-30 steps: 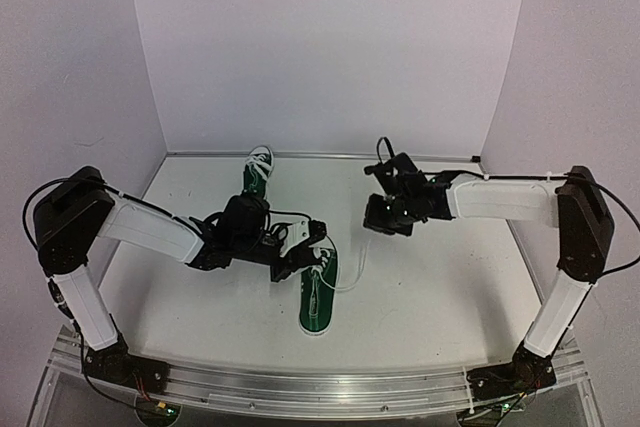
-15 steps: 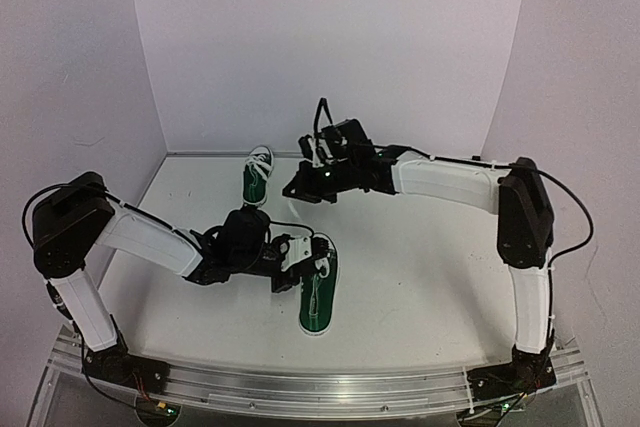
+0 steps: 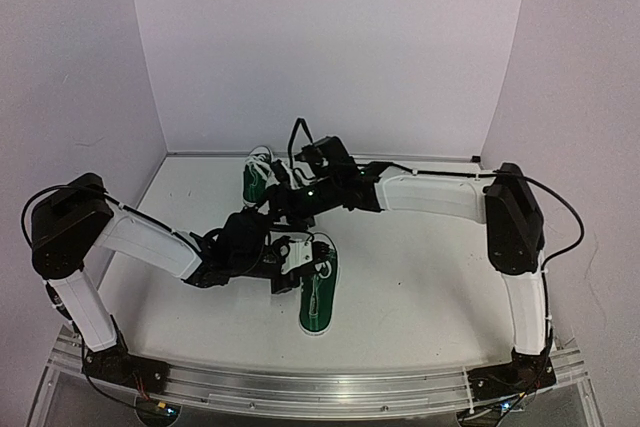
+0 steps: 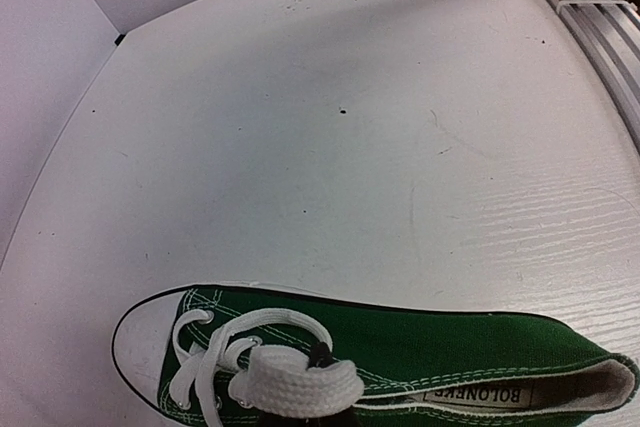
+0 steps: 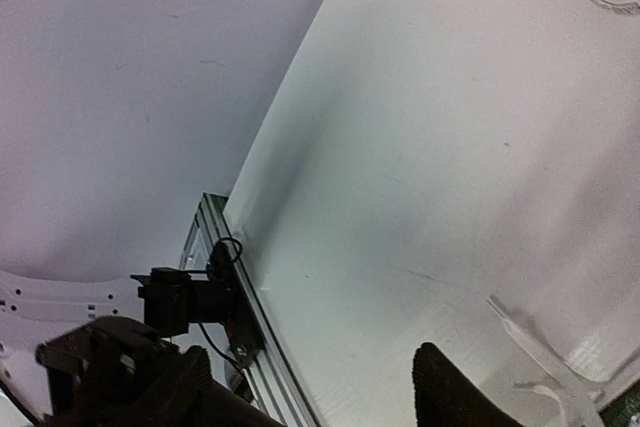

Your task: Tie the shoes

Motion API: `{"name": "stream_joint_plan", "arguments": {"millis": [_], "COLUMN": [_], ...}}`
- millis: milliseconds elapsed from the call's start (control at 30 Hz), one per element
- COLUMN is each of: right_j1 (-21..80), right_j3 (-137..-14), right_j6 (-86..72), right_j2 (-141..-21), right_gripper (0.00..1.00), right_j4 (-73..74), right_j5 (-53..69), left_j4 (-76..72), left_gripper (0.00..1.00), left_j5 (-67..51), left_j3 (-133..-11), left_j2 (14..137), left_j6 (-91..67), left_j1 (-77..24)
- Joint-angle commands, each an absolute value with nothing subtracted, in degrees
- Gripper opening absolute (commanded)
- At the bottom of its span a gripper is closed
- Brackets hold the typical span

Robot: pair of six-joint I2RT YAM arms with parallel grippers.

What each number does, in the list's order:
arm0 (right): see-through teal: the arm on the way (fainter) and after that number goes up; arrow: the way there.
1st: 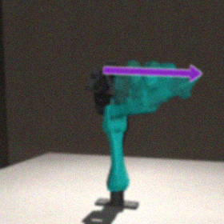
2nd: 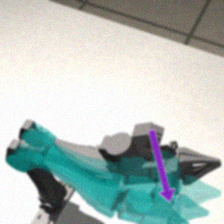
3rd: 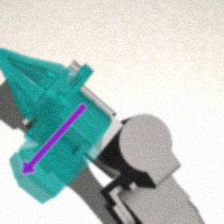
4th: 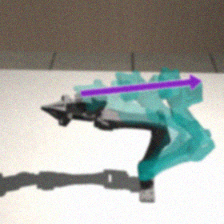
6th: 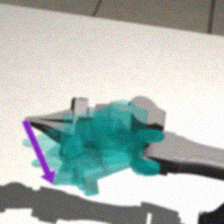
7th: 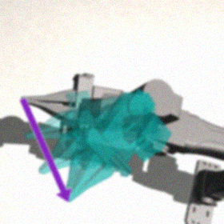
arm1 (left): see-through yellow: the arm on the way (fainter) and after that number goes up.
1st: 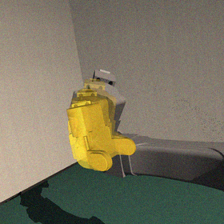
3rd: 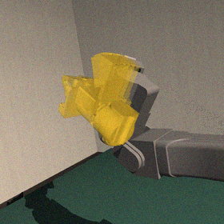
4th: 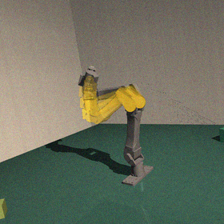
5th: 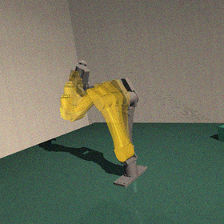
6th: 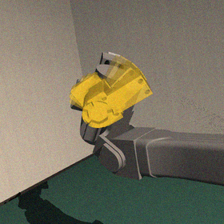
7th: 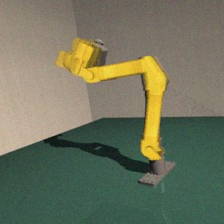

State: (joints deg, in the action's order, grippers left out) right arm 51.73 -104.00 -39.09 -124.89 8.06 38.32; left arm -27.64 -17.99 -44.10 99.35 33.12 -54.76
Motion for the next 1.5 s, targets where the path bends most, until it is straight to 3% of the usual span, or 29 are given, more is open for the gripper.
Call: {"name": "stream_joint_plan", "arguments": {"millis": [0, 167, 367, 467, 767, 1267, 1467], "right_j1": [46.67, 43.32, 43.20, 44.31, 47.41, 47.69, 47.79], "right_j3": [-94.45, -82.16, -68.44, -63.36, -62.40, -64.21, -64.40], "right_j6": [-38.87, -38.42, -39.28, -40.56, -35.22, -35.89, -36.84], "right_j2": [-113.72, -104.30, -98.47, -97.22, -99.11, -102.35, -102.83], "right_gripper": [0.69, 0.68, 0.54, 0.52, 0.51, 0.39, 0.40], "right_j4": [6.52, 6.61, 4.48, 0.94, 0.60, -1.65, -2.94], "right_j5": [36.86, 34.82, 35.59, 36.80, 38.18, 39.88, 41.36], "left_j4": [-29.18, -29.33, -29.45, -29.08, -27.93, -26.96, -26.81], "left_gripper": [0.00, 0.00, 0.00, 0.00, 0.00, 0.00, 0.00], "left_j5": [-18.12, -17.96, -17.97, -18.38, -19.93, -20.21, -20.30], "left_j3": [-43.63, -43.70, -44.04, -44.53, -45.42, -46.44, -46.84], "left_j2": [97.63, 97.96, 98.29, 98.69, 99.07, 99.62, 99.94], "left_j6": [33.97, 34.15, 34.18, 34.25, 34.31, 34.37, 34.37], "left_j1": [-55.02, -55.02, -55.02, -55.02, -55.02, -55.01, -55.03]}}
